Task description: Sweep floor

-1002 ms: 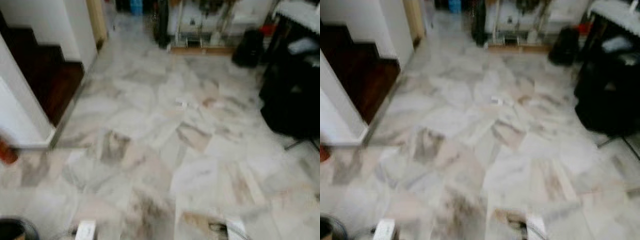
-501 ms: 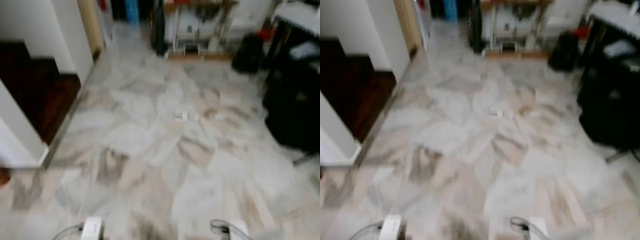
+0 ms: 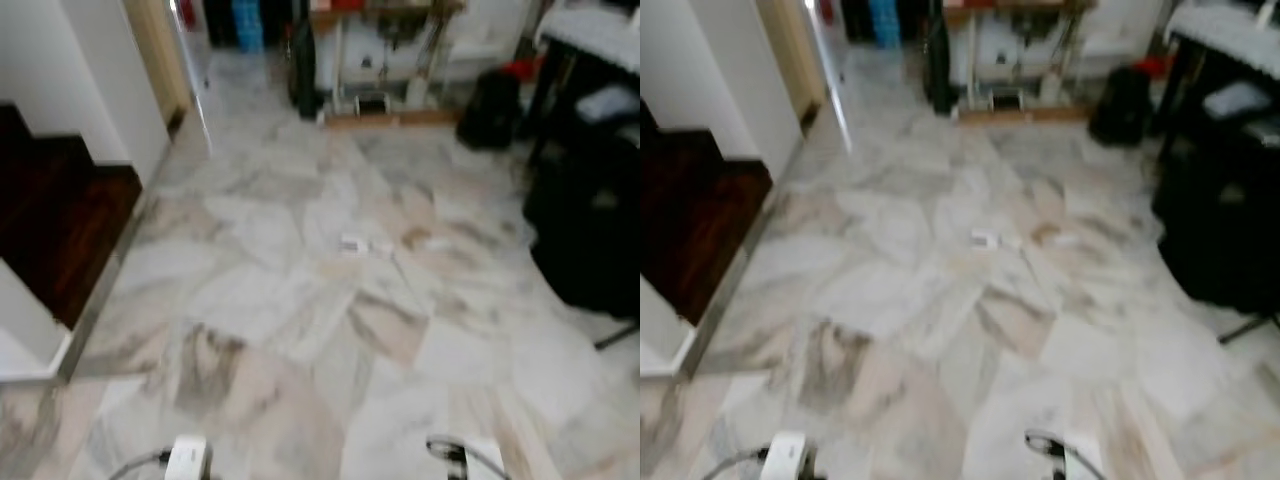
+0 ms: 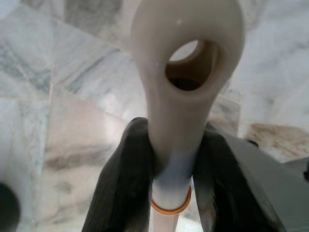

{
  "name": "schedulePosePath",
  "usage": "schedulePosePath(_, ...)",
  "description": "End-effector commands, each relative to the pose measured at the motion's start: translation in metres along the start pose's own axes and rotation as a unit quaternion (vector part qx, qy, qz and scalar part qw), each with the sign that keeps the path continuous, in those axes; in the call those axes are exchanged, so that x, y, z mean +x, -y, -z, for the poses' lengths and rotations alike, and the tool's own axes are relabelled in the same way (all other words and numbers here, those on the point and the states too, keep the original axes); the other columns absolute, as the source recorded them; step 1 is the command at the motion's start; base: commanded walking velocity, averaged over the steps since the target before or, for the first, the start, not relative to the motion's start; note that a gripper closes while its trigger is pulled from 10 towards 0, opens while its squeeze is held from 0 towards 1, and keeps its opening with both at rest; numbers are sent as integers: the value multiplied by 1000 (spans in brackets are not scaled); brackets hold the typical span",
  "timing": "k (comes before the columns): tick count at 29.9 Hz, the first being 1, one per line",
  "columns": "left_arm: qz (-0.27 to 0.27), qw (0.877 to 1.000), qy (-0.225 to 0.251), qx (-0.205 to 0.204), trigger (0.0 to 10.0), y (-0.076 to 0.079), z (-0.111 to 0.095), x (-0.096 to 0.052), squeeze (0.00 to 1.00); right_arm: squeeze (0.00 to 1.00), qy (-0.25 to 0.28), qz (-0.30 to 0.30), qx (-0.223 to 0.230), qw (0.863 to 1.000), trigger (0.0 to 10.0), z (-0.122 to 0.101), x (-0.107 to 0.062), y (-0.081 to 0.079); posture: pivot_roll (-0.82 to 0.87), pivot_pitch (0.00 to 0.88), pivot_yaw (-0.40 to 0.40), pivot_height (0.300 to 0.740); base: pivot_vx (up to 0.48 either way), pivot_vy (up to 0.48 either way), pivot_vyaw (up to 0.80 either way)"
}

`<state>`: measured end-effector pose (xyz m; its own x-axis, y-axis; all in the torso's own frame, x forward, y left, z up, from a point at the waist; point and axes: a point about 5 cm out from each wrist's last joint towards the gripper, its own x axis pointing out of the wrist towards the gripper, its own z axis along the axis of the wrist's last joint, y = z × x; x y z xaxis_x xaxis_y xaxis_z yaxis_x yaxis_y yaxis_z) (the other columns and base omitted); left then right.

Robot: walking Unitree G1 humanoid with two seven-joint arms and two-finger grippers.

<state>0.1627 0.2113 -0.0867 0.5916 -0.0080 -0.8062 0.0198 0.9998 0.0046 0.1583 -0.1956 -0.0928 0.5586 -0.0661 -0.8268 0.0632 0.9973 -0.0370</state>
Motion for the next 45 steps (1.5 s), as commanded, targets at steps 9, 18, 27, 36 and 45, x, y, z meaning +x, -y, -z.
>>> schedulePosePath(9,-4,1000,10,-5,10000,1,-6,2,0,0,20,3,9,1000,10000,-10,1,4,-70,0,7,740,413,0,0)
schedulePosePath(18,-1,1000,13,-4,10000,2,-7,2,0,0,14,1,5,1000,10000,-6,1,3,-73,0,7,740,417,0,0)
schedulePosePath(27,-2,1000,12,-5,10000,0,-7,1,0,0,8,2,5,1000,10000,-3,0,3,-69,0,7,740,417,0,0)
schedulePosePath(36,-4,1000,9,-5,10000,-1,-6,1,0,0,10,2,6,1000,10000,-4,0,2,-67,0,7,740,424,0,0)
schedulePosePath(45,-7,1000,0,-10,10000,0,1,0,0,0,14,2,7,1000,10000,-8,1,3,-68,0,3,740,425,0,0)
